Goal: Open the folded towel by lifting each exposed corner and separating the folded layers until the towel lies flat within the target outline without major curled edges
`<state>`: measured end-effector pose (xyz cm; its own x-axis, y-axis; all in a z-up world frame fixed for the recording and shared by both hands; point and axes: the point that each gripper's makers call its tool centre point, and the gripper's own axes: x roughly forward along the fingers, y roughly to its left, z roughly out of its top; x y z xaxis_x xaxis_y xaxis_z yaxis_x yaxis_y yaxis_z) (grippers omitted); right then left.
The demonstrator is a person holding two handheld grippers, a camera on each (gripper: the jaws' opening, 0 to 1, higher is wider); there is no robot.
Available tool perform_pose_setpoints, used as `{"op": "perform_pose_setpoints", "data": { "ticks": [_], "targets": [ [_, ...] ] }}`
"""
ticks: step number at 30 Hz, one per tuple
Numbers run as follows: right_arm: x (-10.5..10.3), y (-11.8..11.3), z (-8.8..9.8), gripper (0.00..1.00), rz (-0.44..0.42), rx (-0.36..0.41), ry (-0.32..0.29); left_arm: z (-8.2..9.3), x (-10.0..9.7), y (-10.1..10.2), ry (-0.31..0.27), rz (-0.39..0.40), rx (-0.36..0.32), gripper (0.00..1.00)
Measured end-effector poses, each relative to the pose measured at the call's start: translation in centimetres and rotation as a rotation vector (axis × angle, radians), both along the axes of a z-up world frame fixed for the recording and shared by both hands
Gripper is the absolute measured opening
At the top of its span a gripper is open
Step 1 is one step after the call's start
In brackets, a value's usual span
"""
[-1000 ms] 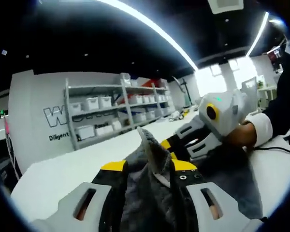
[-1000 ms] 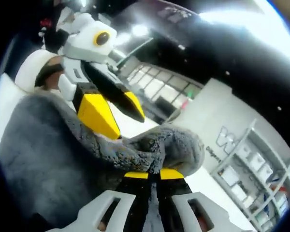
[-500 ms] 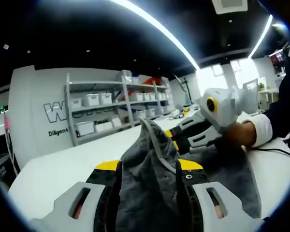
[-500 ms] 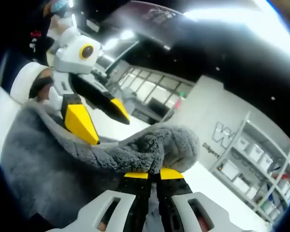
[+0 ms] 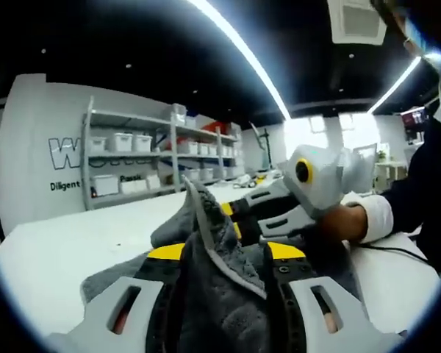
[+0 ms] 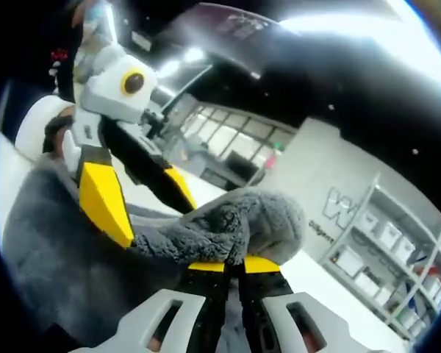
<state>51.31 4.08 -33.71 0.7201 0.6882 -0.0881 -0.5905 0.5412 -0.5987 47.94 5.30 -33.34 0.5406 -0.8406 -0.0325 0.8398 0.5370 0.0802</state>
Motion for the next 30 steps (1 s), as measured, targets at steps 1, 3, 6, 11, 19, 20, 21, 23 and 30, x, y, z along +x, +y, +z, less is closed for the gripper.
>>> {"op": "perform_pose_setpoints", "data": {
  "ticks": [1,3,6,11,19,20,21,23,30],
  "targets": [
    [-0.1,0.1,0.1,0.00,0.004,0.002,-0.005,-0.2,-0.1,0.0,-0.001,-0.001,0.008,0.36],
    [-0.1,0.2,0.2,0.00,0.011,0.004,-0.008,-0.3,-0.1,-0.1,-0.004,-0.006,0.014,0.33],
    [-0.1,0.3,0.2,0.00,0.012,0.013,-0.010,-0.5,-0.4,-0.5,-0.006,-0.014,0.025,0.32],
    [-0.1,0.2,0.3,0.00,0.011,0.036,-0.003,-0.5,-0.8,-0.9,-0.014,-0.029,0.033,0.23],
    [0.0,0.0,0.2,0.02,0.004,0.030,0.000,1.1,-1.0,-0.3,-0.062,-0.014,-0.011,0.04],
    [0.0,0.0,0.1,0.02,0.004,0.034,0.006,1.1,-1.0,-0.3,-0.047,-0.020,-0.021,0.03],
    [0.1,0.0,0.1,0.03,0.004,0.034,0.009,1.1,-1.0,-0.3,-0.048,-0.017,-0.020,0.03],
    [0.1,0.0,0.0,0.03,0.001,0.031,0.014,1.2,-1.0,-0.3,-0.059,-0.011,-0.018,0.02],
    [0.3,-0.3,-0.1,0.06,-0.001,0.053,0.041,1.2,-1.2,-0.6,-0.055,-0.020,-0.018,0.02]
  ]
}}
